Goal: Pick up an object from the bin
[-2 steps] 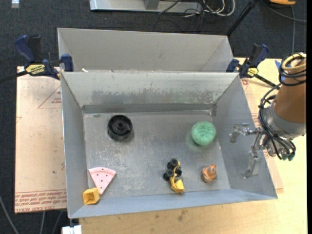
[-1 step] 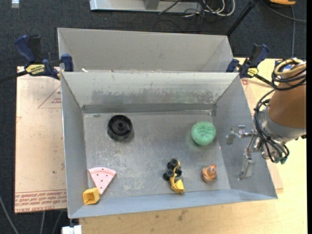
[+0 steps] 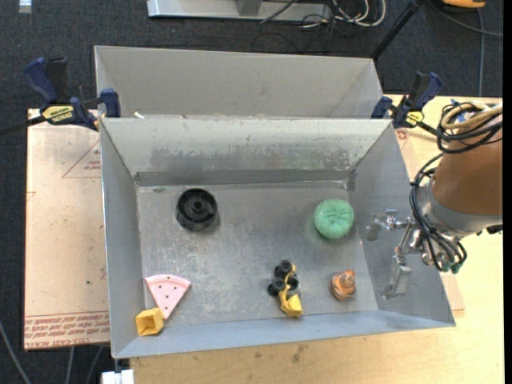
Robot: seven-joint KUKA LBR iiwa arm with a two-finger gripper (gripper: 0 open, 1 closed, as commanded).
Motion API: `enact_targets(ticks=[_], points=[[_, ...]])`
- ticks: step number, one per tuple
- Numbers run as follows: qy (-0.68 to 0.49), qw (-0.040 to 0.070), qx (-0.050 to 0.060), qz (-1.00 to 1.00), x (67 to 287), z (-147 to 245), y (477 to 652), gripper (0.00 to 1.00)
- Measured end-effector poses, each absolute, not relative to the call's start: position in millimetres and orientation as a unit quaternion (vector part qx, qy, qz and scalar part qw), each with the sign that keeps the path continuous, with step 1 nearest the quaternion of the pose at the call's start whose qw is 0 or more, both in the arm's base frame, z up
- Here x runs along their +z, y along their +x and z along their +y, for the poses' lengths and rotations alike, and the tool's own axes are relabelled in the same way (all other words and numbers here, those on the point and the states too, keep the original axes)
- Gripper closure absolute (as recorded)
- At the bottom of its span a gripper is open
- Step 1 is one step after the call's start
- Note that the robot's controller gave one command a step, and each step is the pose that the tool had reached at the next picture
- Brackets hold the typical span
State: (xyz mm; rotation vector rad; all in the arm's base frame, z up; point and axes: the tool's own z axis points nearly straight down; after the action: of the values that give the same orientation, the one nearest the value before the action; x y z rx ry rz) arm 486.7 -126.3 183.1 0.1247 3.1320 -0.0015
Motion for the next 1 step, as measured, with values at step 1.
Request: enact_targets(ticks=[1], points=[[0.011, -0.003, 0.001, 1.0, 213.5, -132.3, 491.5, 0.0]])
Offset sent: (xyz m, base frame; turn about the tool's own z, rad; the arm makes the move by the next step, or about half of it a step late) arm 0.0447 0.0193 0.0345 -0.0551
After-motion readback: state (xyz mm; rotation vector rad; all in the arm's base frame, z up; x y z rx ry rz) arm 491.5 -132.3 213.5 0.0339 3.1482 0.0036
